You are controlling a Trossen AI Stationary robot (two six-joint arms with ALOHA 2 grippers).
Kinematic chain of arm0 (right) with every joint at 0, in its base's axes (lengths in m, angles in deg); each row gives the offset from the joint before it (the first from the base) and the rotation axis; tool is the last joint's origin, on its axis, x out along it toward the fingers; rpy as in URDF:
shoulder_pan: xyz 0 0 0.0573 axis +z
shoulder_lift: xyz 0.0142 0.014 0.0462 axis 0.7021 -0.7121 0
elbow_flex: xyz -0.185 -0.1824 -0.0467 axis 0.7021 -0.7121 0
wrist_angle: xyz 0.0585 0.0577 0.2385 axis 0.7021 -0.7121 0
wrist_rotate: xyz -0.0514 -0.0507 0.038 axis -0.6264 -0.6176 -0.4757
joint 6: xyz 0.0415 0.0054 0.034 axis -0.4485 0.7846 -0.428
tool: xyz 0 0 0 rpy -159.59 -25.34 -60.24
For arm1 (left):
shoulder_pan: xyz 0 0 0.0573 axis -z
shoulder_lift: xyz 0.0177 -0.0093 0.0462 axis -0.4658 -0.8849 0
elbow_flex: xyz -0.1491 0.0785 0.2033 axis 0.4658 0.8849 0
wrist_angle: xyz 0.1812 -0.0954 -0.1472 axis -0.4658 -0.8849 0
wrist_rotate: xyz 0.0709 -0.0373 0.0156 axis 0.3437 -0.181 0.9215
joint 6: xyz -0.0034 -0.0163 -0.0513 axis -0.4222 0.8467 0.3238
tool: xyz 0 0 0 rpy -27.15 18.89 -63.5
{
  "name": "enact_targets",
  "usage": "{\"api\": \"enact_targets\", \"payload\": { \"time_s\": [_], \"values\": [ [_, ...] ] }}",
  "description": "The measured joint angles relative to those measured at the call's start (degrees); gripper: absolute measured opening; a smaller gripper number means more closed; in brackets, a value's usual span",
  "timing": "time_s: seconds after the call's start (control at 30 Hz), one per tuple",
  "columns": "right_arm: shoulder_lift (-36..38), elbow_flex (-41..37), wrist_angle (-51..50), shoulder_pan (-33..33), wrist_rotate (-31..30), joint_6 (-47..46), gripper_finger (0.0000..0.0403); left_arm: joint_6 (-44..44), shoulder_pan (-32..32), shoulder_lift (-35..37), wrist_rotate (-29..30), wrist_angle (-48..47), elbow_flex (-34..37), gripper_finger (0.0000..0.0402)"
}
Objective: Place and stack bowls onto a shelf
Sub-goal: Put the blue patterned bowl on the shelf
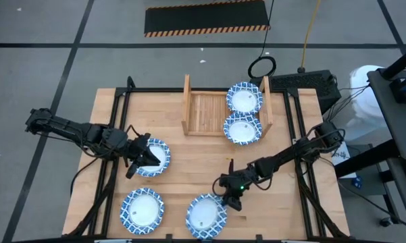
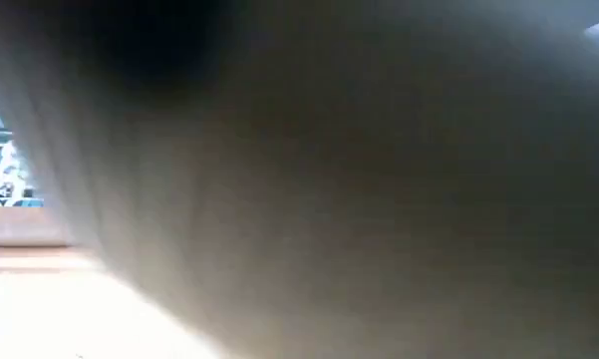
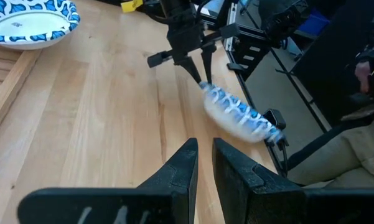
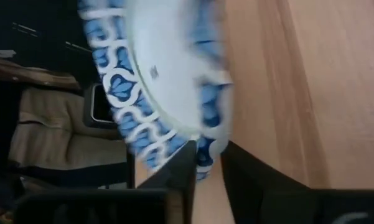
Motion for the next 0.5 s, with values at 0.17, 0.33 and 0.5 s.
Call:
{"api": "enact_targets", "payload": {
  "time_s": [0.17, 0.33, 0.5],
  "values": [
    [0.00, 0.00, 0.99, -0.31, -0.03, 0.83, 0.0008, 0.12, 0.00, 0.00, 0.00, 0.01, 0.00, 0.0053],
    [0.14, 0.00, 0.54, -1.28, 0.48, 1.44, 0.0003, 0.11, 0.00, 0.00, 0.15, 0.01, 0.00, 0.0053],
    [3.39, 0.00, -2.20, -4.78, 1.74, 2.98, 0.0001, 0.11, 0.00, 0.00, 0.17, 0.00, 0.00, 0.0053]
  ]
}}
